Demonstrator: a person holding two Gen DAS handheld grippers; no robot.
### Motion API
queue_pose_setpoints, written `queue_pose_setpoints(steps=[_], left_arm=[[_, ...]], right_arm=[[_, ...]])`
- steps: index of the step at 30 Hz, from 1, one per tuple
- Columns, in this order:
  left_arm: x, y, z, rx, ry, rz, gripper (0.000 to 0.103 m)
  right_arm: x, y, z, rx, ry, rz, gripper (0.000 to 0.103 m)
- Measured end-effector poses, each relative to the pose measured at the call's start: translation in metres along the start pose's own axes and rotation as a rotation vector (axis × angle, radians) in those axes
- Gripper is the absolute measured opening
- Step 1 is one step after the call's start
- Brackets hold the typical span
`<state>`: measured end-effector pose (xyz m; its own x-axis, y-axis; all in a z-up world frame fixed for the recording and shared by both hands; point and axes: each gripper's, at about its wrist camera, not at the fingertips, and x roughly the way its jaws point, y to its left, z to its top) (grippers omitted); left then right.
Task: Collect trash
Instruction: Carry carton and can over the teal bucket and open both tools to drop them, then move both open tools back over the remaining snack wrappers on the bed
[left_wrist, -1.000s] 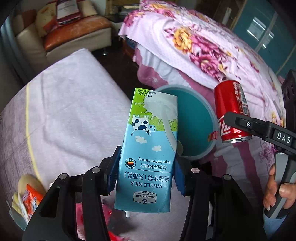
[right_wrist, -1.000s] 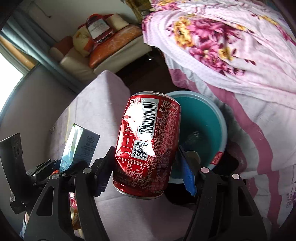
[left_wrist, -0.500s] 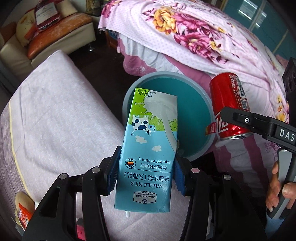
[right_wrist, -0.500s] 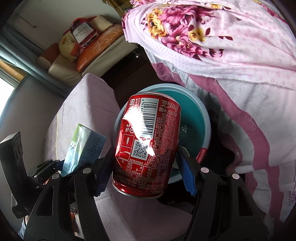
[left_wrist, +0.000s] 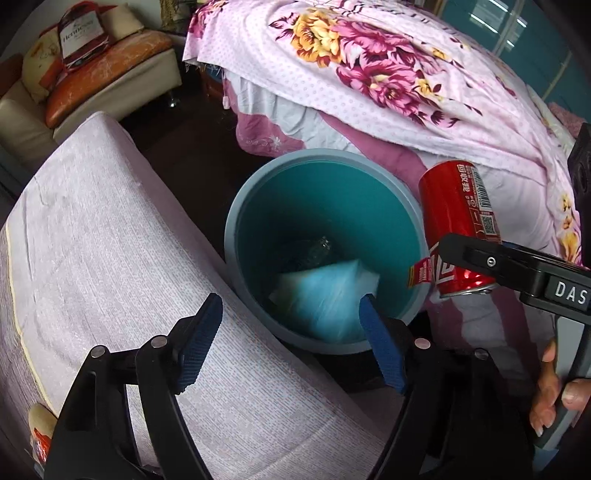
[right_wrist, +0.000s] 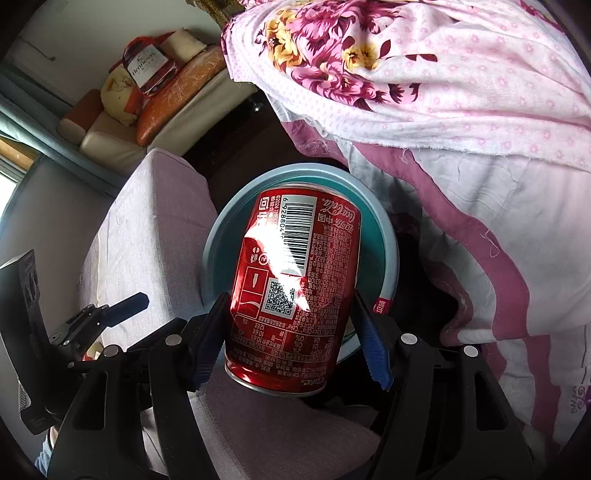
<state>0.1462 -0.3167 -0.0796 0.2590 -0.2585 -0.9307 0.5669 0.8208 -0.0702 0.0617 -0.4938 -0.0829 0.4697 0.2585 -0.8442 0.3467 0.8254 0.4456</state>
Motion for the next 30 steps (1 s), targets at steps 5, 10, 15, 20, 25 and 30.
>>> queue_pose_setpoints(steps=[5,10,15,20,25,30], left_arm=[[-0.003,0.009,-0.006,-0.016,0.004,0.008,0.078],[-0.010,0.019,-0.013,-0.053,0.000,0.002,0.090],[-0.020,0.029,-0.022,-0.086,-0.007,-0.011,0.090],[-0.032,0.034,-0.034,-0.100,-0.017,-0.023,0.090],[-0.047,0.040,-0.049,-0.109,-0.039,-0.020,0.090],[-0.062,0.049,-0.062,-0.128,-0.064,-0.019,0.090]], right_arm=[[0.006,0.004,0.000,-0.006,0.011,-0.008,0.063],[0.010,0.009,0.001,0.002,0.027,-0.012,0.066],[0.007,0.017,0.001,-0.002,0.024,-0.025,0.073],[0.002,0.026,-0.002,-0.015,0.016,-0.042,0.077],[-0.004,0.040,-0.008,-0.031,0.017,-0.050,0.078],[-0.013,0.056,-0.015,-0.059,0.008,-0.051,0.078]])
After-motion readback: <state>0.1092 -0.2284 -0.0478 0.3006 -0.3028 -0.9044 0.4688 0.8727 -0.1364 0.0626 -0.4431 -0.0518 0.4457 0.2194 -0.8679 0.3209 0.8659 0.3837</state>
